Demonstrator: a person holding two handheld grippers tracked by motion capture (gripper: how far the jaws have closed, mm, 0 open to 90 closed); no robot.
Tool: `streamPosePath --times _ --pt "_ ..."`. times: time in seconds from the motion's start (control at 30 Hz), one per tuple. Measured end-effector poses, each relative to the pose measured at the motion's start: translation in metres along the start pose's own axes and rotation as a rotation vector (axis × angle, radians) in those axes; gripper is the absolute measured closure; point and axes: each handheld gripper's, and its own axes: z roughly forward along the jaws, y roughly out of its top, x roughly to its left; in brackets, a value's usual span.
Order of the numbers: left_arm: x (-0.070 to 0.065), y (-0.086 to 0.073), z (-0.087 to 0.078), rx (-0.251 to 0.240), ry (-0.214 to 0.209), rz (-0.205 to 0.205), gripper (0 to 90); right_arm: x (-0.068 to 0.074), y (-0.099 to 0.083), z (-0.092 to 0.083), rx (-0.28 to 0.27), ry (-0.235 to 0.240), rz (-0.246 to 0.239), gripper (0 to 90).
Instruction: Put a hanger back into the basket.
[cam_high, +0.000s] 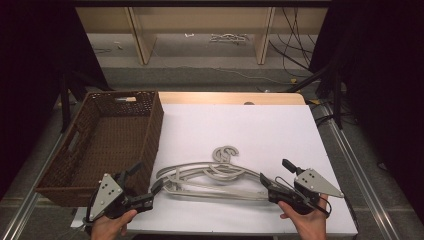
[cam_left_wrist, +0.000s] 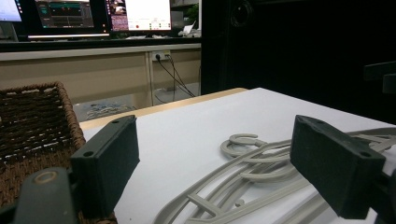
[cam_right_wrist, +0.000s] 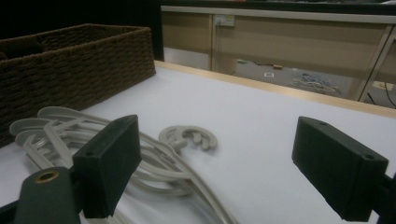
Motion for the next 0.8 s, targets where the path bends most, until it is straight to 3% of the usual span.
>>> streamPosePath --times 0.07,0.47,0.53,0.67,0.7,0.8 --pt "0.000 0.000 0.000 -0.002 -0.001 -0.001 15.6 -0.001 0.001 0.002 -0.011 0.006 -0.032 18.3" --pt "-0.001 0.000 0.000 -0.002 -0.005 0.005 15.6 -0.001 0.004 0.003 0.012 0.025 -0.065 19.9" --pt "-0.001 0.000 0.000 -0.001 -0.007 0.007 15.6 0.000 0.007 0.005 0.041 0.032 -0.078 19.2" --pt "0.000 0.000 0.000 0.001 -0.006 0.019 15.6 0.002 0.014 0.008 0.121 0.039 -0.150 19.7" --pt "0.000 0.000 0.000 0.000 -0.006 0.014 15.6 0.001 0.016 0.010 0.122 0.040 -0.189 19.7" --pt "0.000 0.000 0.000 0.001 -0.009 0.015 15.6 0.001 0.022 0.014 0.214 0.067 -0.260 23.0"
